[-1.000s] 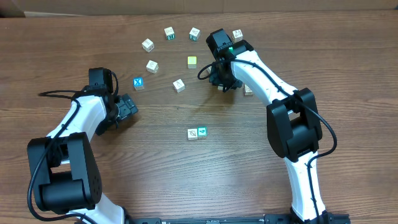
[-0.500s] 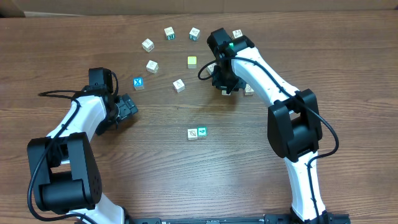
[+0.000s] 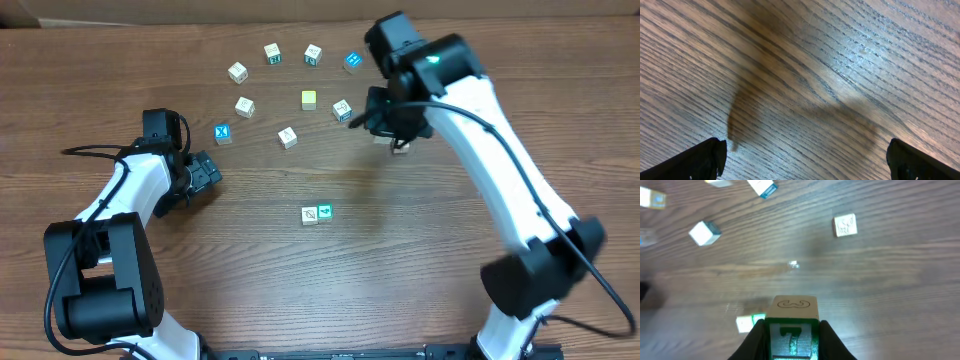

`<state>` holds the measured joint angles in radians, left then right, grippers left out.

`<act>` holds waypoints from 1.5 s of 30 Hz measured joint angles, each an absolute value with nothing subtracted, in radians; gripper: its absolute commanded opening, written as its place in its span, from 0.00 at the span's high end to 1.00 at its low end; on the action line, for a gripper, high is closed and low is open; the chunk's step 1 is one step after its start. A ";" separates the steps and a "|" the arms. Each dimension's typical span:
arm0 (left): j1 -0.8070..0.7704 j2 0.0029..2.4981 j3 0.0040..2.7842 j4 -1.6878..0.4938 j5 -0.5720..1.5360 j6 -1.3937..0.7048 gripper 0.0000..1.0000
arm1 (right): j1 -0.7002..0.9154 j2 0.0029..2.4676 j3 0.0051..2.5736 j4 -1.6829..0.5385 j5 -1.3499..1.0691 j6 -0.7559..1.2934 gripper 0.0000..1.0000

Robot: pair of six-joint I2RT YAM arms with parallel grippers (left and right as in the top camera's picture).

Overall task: Form a horizontal line
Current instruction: 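Close the right gripper on the green 7 block and lift it, then carry the green 7 block toward the right side of the green 4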

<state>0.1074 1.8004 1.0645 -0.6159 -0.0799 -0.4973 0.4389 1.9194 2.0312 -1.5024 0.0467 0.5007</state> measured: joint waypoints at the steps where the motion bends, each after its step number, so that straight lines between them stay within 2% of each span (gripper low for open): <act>1: 0.107 1.800 1.065 -0.616 -0.080 -0.497 0.00 | 0.439 1.903 2.034 -1.519 0.044 0.501 0.91; 7: 0.107 1.800 1.065 -0.616 -0.080 -0.497 0.01 | 0.439 1.892 2.017 -1.565 0.033 0.501 0.91; 16: 0.107 1.800 1.065 -0.616 -0.080 -0.497 0.00 | 0.439 1.894 1.858 -1.534 0.025 0.504 0.91; 29: 0.107 1.800 1.065 -0.616 -0.080 -0.497 0.00 | 0.469 1.896 1.591 -1.300 0.018 0.564 0.91; 45: 0.107 1.800 1.065 -0.616 -0.080 -0.497 0.01 | 0.500 1.896 1.570 -1.259 0.014 0.572 0.90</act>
